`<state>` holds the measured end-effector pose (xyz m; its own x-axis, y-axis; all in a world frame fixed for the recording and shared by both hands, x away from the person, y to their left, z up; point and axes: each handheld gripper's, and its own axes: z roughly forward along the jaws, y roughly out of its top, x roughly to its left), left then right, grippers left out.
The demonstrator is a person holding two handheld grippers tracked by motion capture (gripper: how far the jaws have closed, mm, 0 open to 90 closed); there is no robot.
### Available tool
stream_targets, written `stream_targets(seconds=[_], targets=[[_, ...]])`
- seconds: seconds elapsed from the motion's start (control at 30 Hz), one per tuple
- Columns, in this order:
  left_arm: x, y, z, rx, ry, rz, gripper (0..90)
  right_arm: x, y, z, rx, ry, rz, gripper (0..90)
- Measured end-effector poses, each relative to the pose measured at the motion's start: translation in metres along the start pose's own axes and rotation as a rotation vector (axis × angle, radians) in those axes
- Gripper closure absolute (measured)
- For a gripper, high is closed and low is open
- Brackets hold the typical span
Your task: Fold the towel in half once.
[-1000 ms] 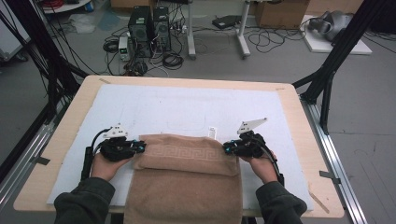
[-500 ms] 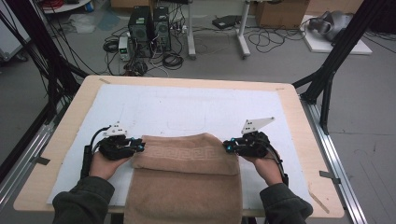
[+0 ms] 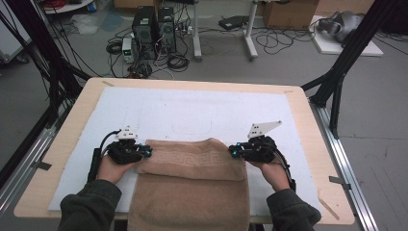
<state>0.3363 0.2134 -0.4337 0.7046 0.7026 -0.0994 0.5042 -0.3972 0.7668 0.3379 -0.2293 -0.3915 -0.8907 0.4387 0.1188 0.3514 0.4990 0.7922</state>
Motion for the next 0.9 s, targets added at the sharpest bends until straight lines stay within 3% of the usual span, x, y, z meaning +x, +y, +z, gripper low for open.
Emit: stream_targets(seconds=[0.4, 0.57, 0.67, 0.83, 0.9], targets=[[-0.009, 0.008, -0.033, -0.168, 0.022, -0.001, 86.4, 0.005, 0.010, -0.016, -0.035, -0.008, -0.019, 83.2], [-0.029, 0.003, -0.057, -0.223, 0.003, 0.051, 86.4, 0.018, 0.011, -0.028, -0.046, -0.002, -0.047, 83.2], [-0.049, -0.013, -0.075, -0.225, -0.026, 0.086, 86.5, 0.036, 0.005, -0.035, -0.040, 0.014, -0.072, 83.3], [-0.074, -0.050, -0.090, -0.164, -0.116, 0.100, 85.0, 0.075, -0.018, -0.044, -0.015, 0.070, -0.096, 82.5], [-0.079, -0.057, -0.097, -0.149, -0.115, 0.120, 79.5, 0.085, -0.025, -0.047, -0.008, 0.075, -0.104, 80.2]])
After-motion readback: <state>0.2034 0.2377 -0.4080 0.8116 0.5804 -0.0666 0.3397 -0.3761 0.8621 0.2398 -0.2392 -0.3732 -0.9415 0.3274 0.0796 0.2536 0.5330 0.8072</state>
